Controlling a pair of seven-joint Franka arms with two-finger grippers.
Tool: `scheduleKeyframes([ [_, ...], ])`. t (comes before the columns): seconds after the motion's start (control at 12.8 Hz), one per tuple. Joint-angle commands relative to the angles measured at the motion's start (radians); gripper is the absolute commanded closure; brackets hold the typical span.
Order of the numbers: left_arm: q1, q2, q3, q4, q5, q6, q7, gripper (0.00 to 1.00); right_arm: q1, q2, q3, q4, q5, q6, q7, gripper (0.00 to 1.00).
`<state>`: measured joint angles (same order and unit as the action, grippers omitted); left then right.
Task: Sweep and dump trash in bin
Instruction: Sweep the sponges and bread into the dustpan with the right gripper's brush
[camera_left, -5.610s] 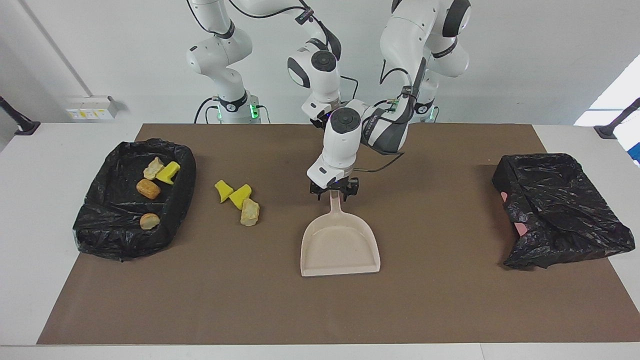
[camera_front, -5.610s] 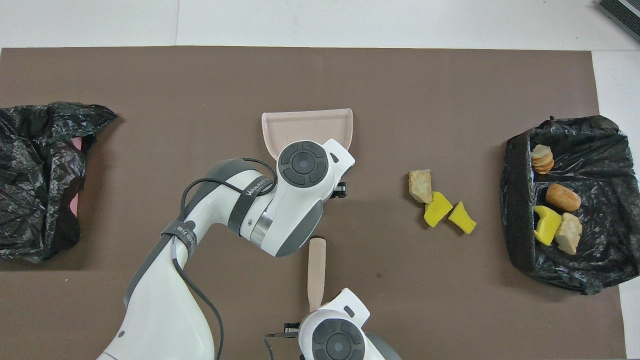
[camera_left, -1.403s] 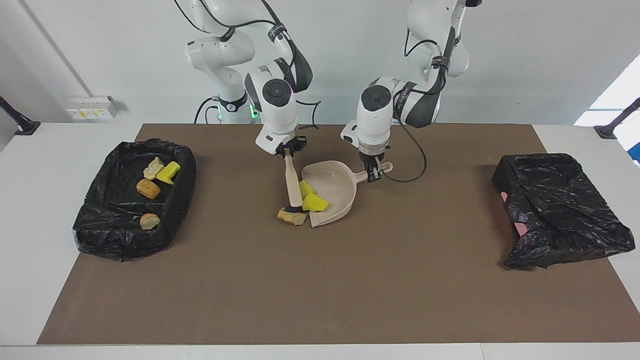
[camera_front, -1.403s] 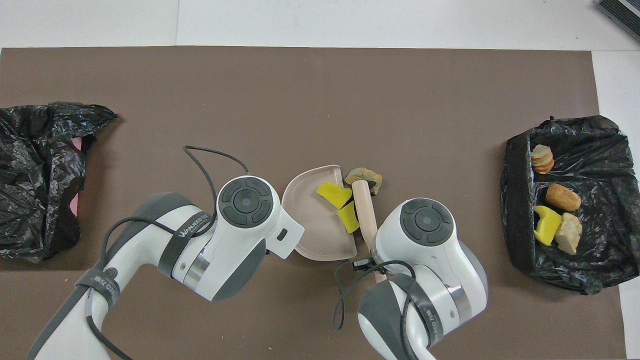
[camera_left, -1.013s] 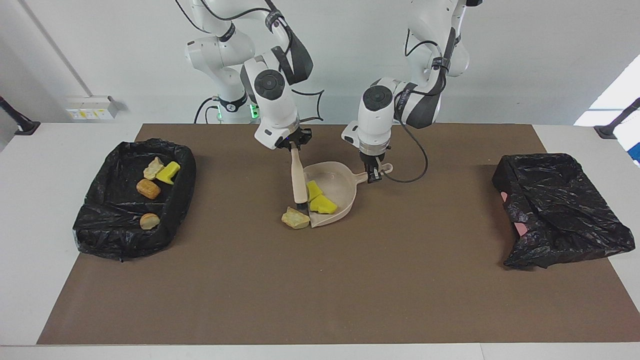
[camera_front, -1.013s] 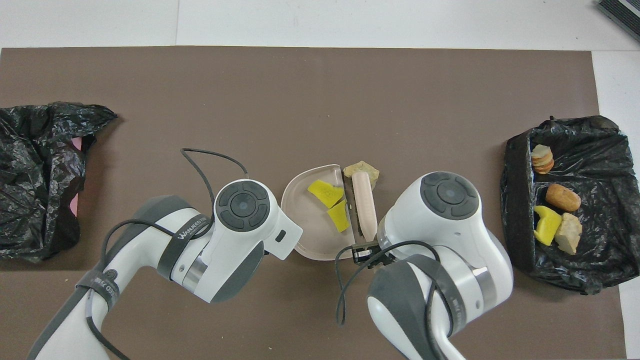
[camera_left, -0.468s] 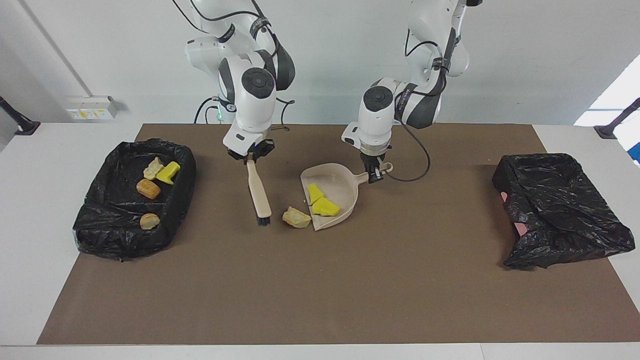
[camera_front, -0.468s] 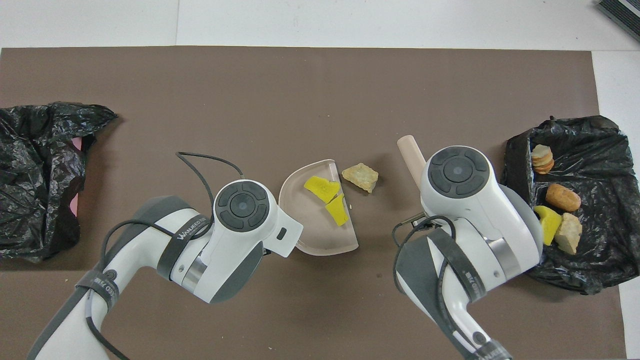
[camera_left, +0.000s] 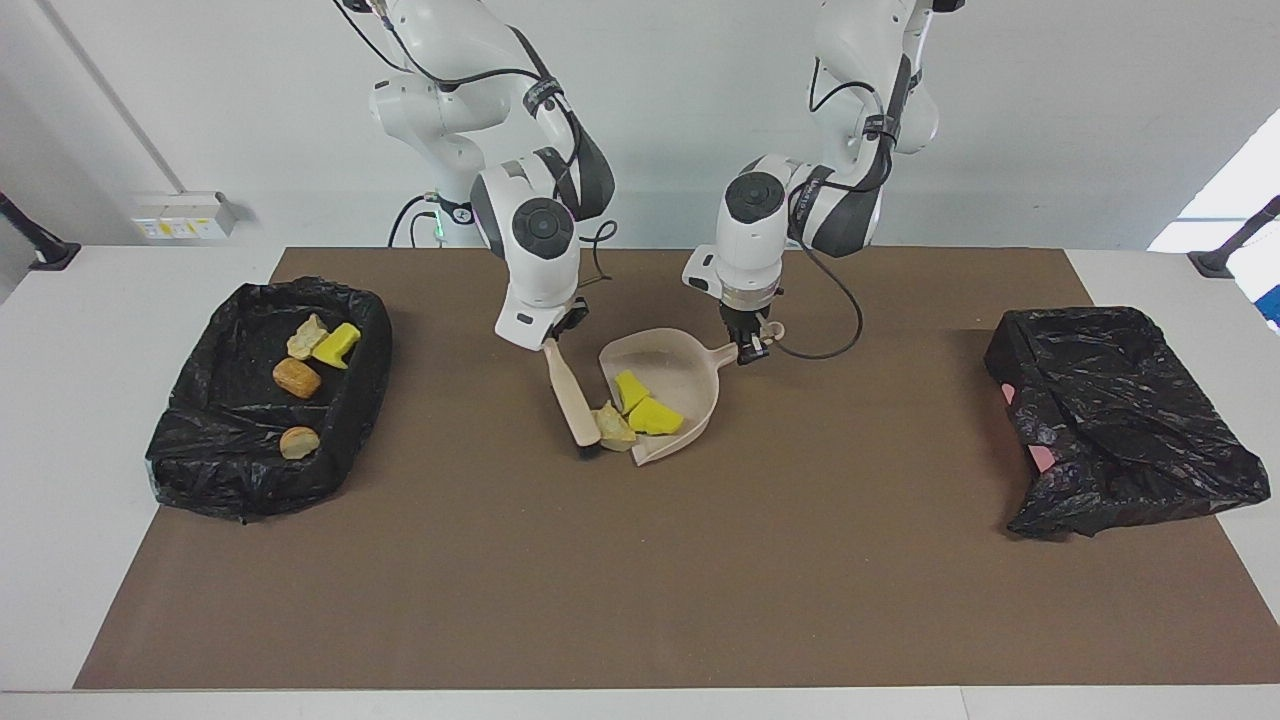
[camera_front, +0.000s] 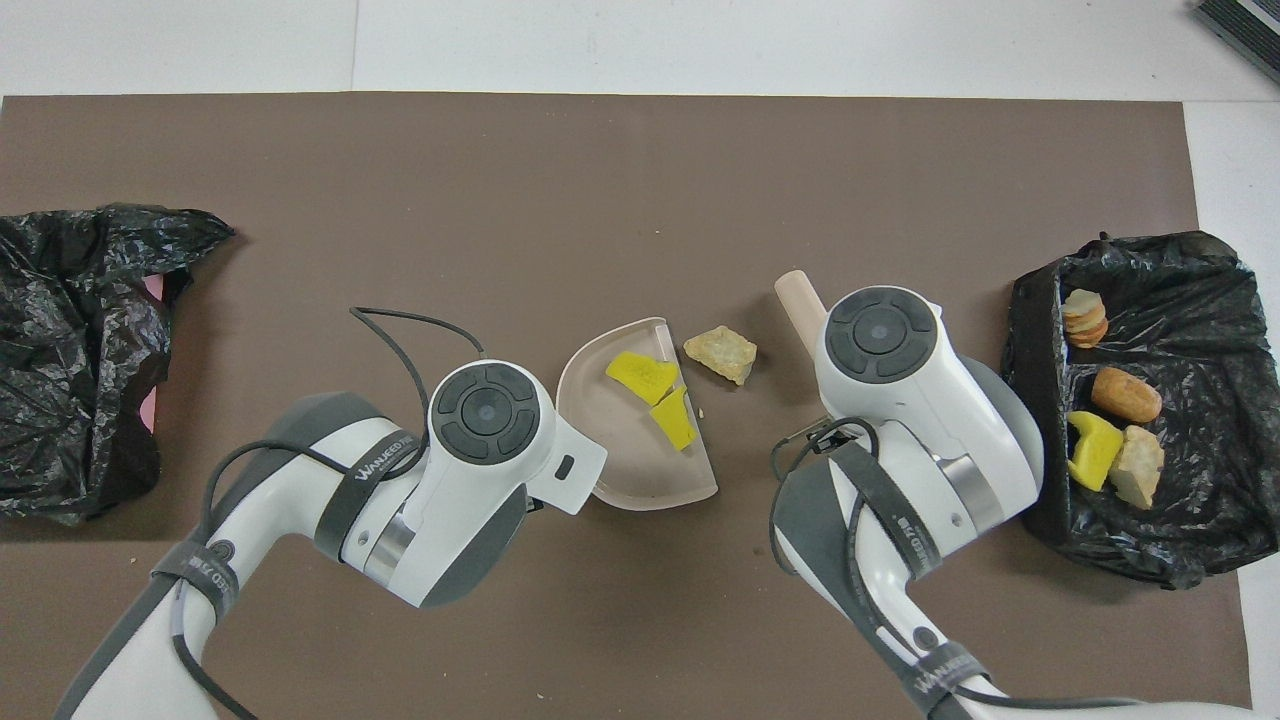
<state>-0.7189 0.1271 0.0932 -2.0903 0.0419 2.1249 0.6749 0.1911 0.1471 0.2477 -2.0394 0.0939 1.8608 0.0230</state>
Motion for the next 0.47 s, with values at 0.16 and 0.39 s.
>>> scheduleKeyframes([
  [0.16, -0.002, -0.063, 0.010, -0.106, 0.023, 0.085, 0.006, 1.00, -0.004, -0.077, 0.001, -0.070, 0.283, -0.081, -0.077, 1.00],
  [0.39, 0.038, -0.051, 0.010, -0.088, 0.015, 0.090, 0.053, 1.00, -0.019, -0.153, -0.008, -0.054, 0.236, -0.123, -0.063, 1.00],
])
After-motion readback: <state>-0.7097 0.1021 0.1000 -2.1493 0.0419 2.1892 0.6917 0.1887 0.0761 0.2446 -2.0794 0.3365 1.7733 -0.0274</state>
